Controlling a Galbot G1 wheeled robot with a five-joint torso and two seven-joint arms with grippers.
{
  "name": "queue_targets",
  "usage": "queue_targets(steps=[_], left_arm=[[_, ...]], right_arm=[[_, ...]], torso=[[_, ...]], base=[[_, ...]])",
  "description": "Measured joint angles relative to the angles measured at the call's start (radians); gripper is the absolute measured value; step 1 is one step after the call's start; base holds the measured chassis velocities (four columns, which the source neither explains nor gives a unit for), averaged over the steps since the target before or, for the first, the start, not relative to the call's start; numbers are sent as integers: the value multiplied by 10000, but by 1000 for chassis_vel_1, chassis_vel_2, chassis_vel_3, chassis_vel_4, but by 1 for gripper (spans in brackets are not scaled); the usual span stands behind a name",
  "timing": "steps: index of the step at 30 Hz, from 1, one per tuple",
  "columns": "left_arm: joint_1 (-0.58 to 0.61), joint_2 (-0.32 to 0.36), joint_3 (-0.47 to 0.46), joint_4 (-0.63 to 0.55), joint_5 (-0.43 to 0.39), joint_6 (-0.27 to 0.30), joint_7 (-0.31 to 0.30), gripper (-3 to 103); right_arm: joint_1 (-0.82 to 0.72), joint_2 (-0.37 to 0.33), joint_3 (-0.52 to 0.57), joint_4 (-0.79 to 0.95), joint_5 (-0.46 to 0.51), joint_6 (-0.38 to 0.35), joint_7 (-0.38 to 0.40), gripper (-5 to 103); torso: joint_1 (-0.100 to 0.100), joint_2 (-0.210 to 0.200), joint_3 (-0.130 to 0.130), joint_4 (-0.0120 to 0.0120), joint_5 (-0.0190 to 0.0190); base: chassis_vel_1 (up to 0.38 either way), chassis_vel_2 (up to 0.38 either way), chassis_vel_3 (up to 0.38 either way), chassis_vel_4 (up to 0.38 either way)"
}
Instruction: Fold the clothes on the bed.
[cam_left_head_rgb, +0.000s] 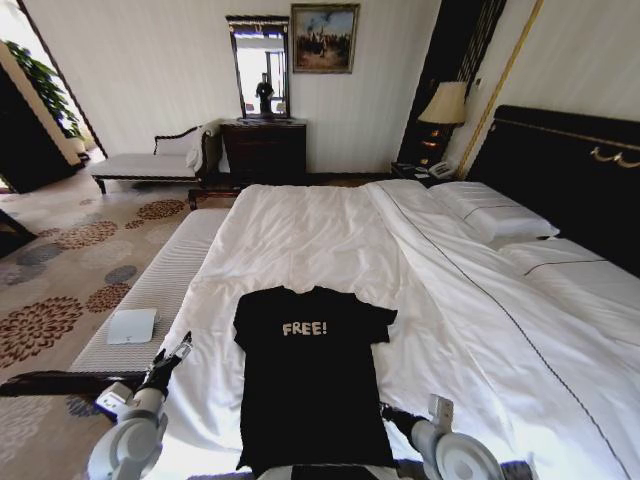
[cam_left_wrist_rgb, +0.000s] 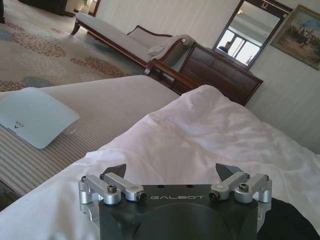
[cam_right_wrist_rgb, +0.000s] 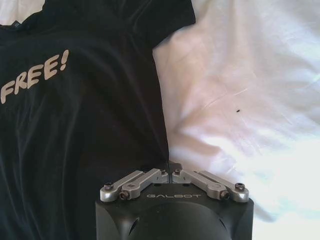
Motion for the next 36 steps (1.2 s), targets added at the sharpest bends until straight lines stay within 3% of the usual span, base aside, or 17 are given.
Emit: queue_targets(steps=[2, 4, 7, 11, 13, 14, 16, 19, 21, 23, 26, 28, 36], left_arm=[[19, 1, 0, -5, 0, -2, 0, 100], [24, 6, 0, -12, 0, -2, 0, 100], [26, 63, -4, -68, 2, -2, -1, 100], [-88, 276, -4, -217, -256, 76, -130, 100], [-498, 552, -41, -376, -900, 300, -456, 100], [-498, 552, -41, -376, -900, 300, -456, 100], [-1257, 909, -111, -547, -2334, 643, -984, 100], [-1701, 980, -208, -590, -3330, 751, -1264, 100], [-1993, 828, -287, -531, -3992, 771, -1462, 100], [-2202, 637, 55, -173, -3982, 869, -1504, 100], [-2256, 431, 392, 147, -3675, 939, -1412, 100], [-2263, -118, 921, 703, -3262, 971, -1167, 100], [-2104, -1165, 2023, 1824, -3005, 966, -744, 100]], right_arm=[[39, 60, 2, 0, -186, 78, -42, -3], [60, 90, 24, 18, -270, 139, -117, 2], [312, 187, 283, 249, -620, 559, -550, 18], [1048, 340, 975, 478, -729, 1179, -1055, 29], [1800, 479, 1479, 401, -728, 1815, -1546, 40], [1800, 479, 1479, 401, -728, 1815, -1546, 40], [2518, 647, 1867, 67, -759, 2335, -2094, 51], [2948, 748, 1869, -193, -682, 2457, -2227, 61], [3537, 804, 1630, -591, -564, 2487, -2416, 67], [3741, 902, 1590, -826, -553, 2533, -2542, 78], [3782, 966, 1594, -926, -548, 2556, -2562, 83], [3777, 1072, 1630, -996, -564, 2580, -2575, 94], [3658, 1209, 1704, -1159, -654, 2606, -2567, 100]], torso=[[0, 0, 0, 0, 0], [0, 0, 0, 0, 0], [0, 0, 0, 0, 0], [0, 0, 0, 2, 0], [0, 0, 0, 6, -4], [0, 0, 0, 6, -4], [1, 0, 1, -1, 0], [3, -1, 1, -9, 0], [2, -1, 2, 6, 5], [2, -1, 2, 6, 3], [2, -1, 2, -2, -2], [2, -1, 1, -3, 0], [1, 0, 0, 0, 0]], base=[[0, 0, 0, 0], [0, 0, 0, 0], [0, 0, 0, 0], [0, 0, 0, 0], [0, 0, 0, 0], [0, 0, 0, 0], [0, 0, 0, 0], [0, 0, 0, 0], [0, 0, 0, 0], [0, 0, 0, 0], [0, 0, 0, 0], [0, 0, 0, 0], [0, 0, 0, 0]])
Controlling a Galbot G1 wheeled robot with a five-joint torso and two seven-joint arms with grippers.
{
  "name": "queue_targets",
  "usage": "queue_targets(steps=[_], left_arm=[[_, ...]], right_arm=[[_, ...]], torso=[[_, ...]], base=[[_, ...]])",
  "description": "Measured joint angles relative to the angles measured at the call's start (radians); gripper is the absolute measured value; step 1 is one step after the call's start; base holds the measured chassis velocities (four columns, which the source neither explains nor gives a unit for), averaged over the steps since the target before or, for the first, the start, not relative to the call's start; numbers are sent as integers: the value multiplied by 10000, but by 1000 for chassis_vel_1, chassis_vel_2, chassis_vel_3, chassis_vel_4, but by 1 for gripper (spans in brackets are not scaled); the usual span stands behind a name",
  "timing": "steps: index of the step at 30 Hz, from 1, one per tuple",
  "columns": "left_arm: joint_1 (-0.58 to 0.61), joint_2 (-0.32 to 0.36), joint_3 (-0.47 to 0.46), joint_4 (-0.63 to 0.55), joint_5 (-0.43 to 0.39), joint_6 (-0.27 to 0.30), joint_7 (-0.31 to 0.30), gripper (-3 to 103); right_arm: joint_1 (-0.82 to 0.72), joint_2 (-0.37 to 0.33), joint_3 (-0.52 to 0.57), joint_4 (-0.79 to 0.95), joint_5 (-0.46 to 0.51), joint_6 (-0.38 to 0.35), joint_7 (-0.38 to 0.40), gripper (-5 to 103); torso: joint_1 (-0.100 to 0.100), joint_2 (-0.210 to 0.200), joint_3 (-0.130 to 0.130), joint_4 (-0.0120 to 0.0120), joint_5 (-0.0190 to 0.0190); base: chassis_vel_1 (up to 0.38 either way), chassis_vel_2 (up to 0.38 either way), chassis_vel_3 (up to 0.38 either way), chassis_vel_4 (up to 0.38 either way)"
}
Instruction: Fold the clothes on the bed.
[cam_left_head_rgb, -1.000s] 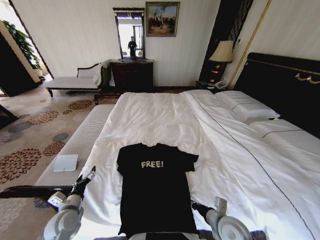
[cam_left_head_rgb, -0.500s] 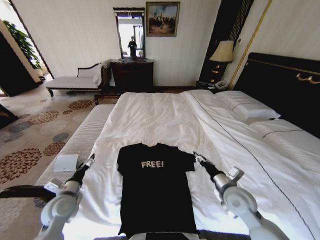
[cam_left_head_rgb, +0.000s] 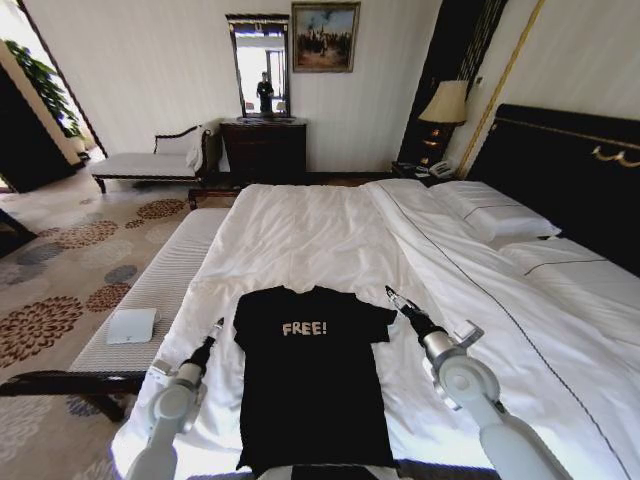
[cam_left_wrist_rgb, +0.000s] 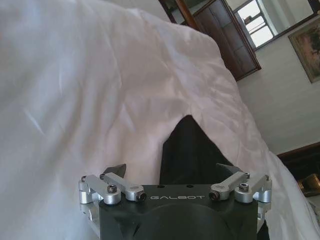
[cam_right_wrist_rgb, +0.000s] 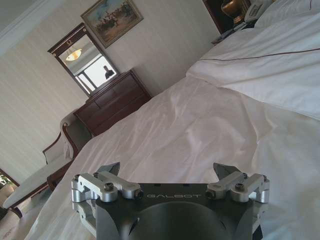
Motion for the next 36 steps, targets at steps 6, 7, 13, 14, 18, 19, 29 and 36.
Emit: queue_targets(steps=[6, 7, 13, 14, 18, 19, 29, 36], left_arm=[[-125, -329, 575, 482, 508, -124, 399, 100], [-171, -410, 648, 573, 511, -194, 534, 100], [-310, -618, 720, 560, 73, -462, 1002, 100], [-337, -632, 719, 514, -7, -497, 1058, 100], [-427, -656, 715, 496, -113, -531, 1082, 100], [-447, -675, 700, 509, -122, -532, 1079, 100], [-371, -639, 215, 80, -458, -609, 1022, 100], [-264, -471, 89, -80, -603, -628, 987, 100]], right_arm=[[12, -39, 11, -156, 4, 7, 18, 100], [12, -41, 12, -186, 10, 8, 25, 100], [-9, -31, -7, -296, 14, 11, 45, 100], [-8, -29, -15, -317, 14, 11, 48, 100], [8, -20, -39, -340, 16, 12, 62, 100], [9, -16, -48, -340, 19, 11, 64, 100], [-88, 44, -55, -273, -23, 10, 69, 100], [-126, 161, -128, -168, -155, -4, 69, 100]], torso=[[0, 0, 0, 0, 4], [0, 0, 0, 0, 4], [-1, 0, 0, -1, 1], [0, 0, 0, 0, 2], [0, 0, 0, -1, 1], [0, 0, 0, 0, 1], [0, 0, 0, 0, 1], [0, 0, 0, 0, 0]], base=[[0, 0, 0, 0], [0, 0, 0, 0], [0, 0, 0, 0], [0, 0, 0, 0], [0, 0, 0, 0], [0, 0, 0, 0], [0, 0, 0, 0], [0, 0, 0, 0]])
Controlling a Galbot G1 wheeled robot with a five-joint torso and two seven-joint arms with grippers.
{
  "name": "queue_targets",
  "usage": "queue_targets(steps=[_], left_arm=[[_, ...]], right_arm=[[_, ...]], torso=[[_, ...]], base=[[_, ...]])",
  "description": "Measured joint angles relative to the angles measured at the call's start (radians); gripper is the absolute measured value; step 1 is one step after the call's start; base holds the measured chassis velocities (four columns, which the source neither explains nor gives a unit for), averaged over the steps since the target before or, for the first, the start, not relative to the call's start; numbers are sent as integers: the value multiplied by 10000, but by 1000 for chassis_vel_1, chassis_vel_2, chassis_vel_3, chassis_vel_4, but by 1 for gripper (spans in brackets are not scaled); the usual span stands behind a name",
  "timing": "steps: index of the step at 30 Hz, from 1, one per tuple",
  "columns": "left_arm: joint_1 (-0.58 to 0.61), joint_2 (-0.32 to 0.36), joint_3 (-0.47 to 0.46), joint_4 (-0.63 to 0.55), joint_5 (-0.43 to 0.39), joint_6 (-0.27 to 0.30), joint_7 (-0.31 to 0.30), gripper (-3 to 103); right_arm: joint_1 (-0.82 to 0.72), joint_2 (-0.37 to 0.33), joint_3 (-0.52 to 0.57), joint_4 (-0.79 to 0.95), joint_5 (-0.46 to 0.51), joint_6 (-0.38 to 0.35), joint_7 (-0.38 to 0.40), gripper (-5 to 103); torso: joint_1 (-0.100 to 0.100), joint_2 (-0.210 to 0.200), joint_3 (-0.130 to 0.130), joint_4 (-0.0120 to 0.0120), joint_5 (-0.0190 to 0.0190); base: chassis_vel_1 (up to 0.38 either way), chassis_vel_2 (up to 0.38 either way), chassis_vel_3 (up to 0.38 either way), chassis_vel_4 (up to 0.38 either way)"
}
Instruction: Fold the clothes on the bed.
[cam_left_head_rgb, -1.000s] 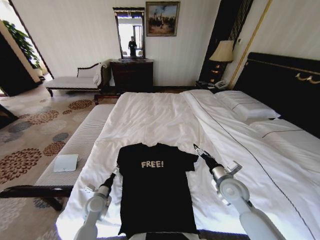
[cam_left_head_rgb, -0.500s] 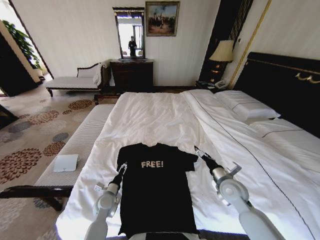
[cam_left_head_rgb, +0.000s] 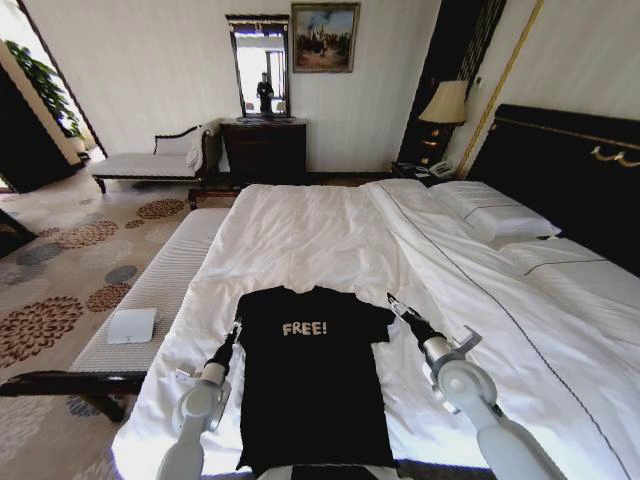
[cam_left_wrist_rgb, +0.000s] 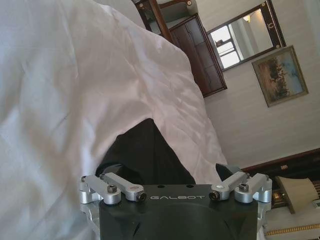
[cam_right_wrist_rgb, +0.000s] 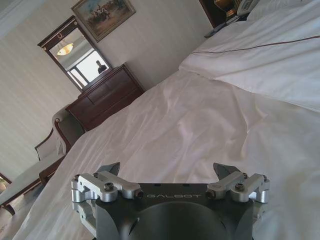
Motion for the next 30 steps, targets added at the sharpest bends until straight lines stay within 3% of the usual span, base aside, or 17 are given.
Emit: queue_targets(steps=[7, 10, 15, 16, 19, 22, 25, 26, 30], left_arm=[[37, -24, 13, 77, 142, -52, 23, 103], [-2, 6, -5, 170, 192, -80, 13, 96], [-63, 48, -23, 341, 229, -98, -5, 74], [-63, 48, -23, 341, 229, -98, -5, 74], [-45, 66, -56, 354, 250, -108, -5, 57], [3, 113, -103, 300, 250, -110, -2, 53], [72, 233, -189, 251, 250, -123, 11, 36], [72, 233, -189, 251, 250, -123, 11, 36], [104, 359, -296, 110, 250, -131, 15, 20]], right_arm=[[-22, 9, -12, 76, -38, -22, 1, 100], [-64, 7, 19, 110, -41, -24, 6, 100], [-116, 19, 55, 152, -46, -27, 16, 100], [-116, 19, 55, 152, -46, -27, 16, 100], [-155, 29, 76, 157, -61, -28, 30, 100], [-180, 40, 80, 158, -79, -29, 38, 100], [-186, 95, 77, 158, -82, -34, 63, 100], [-186, 95, 77, 158, -82, -34, 63, 100], [-170, 158, 29, 173, -92, -51, 107, 100]], torso=[[0, 0, 0, 0, 0], [0, 0, 0, 0, 0], [0, 0, 0, -1, -1], [0, 0, 0, -1, -1], [0, 0, 0, -1, -1], [0, 0, 0, -1, 0], [0, 0, 0, 0, -1], [0, 0, 0, 0, -1], [0, 0, 0, 0, -1]], base=[[0, 0, 0, 0], [0, 0, 0, 0], [0, 0, 0, 0], [0, 0, 0, 0], [0, 0, 0, 0], [0, 0, 0, 0], [0, 0, 0, 0], [0, 0, 0, 0], [0, 0, 0, 0]])
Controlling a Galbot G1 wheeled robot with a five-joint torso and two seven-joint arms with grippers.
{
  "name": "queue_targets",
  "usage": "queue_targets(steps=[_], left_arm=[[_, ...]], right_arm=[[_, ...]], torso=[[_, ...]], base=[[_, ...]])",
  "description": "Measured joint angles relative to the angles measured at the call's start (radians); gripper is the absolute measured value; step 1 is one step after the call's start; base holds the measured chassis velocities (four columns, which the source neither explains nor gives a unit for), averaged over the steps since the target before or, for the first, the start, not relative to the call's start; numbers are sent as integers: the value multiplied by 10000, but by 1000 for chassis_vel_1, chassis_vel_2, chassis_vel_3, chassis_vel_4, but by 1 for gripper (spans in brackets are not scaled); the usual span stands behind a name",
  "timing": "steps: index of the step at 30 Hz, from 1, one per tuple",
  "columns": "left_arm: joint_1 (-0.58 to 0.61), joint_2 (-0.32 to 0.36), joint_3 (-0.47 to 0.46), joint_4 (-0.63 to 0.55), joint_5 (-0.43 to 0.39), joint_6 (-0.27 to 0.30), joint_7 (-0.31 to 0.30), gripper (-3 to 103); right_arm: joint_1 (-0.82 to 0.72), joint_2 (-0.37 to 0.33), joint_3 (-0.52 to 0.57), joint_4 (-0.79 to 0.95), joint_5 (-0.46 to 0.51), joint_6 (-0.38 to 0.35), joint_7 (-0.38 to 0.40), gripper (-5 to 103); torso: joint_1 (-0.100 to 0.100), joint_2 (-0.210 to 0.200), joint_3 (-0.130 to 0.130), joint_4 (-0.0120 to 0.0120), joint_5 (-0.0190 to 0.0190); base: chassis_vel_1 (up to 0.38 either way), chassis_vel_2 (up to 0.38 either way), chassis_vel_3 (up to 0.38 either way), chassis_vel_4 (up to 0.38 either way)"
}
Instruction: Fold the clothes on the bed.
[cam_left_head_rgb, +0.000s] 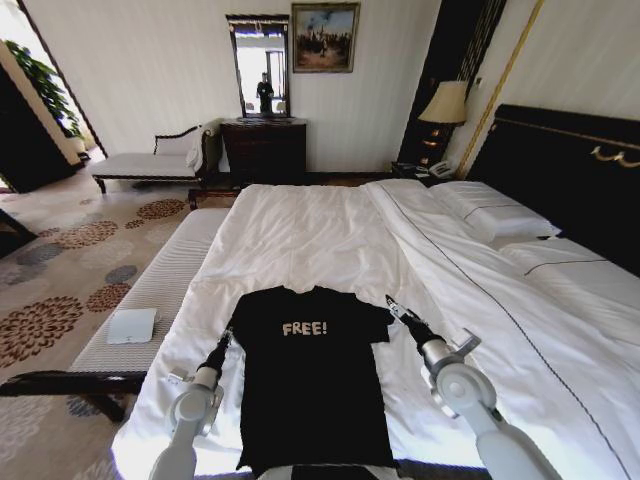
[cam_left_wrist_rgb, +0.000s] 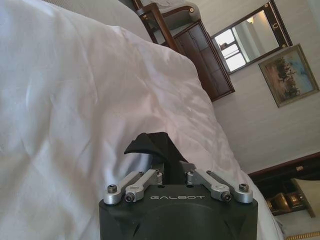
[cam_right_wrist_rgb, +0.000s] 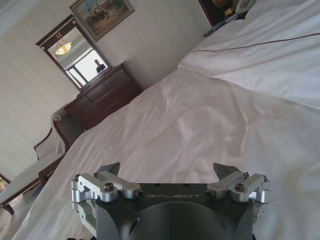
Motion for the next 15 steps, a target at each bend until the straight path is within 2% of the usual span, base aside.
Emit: queue_targets(steps=[1, 4, 6, 15], left_arm=[[2, 30, -22, -33, 0, -1, 0, 15], [-3, 103, -84, -68, 13, -1, 0, 10], [-22, 221, -167, -97, 15, -1, -6, 2], [-169, 721, -543, -34, 39, 23, -99, 0]], right_arm=[[2, 8, -7, 8, -2, -6, 15, 100], [-2, 14, -9, 28, -6, -11, 40, 100], [-38, 15, 2, 43, -8, -14, 57, 100], [-180, -35, 152, 117, -4, -13, 81, 100]], torso=[[0, 0, 0, 0, 0], [0, 0, 0, 0, -1], [1, 0, 0, 0, 0], [0, 0, 0, 0, -1]], base=[[0, 0, 0, 0], [0, 0, 0, 0], [0, 0, 0, 0], [0, 0, 0, 0]])
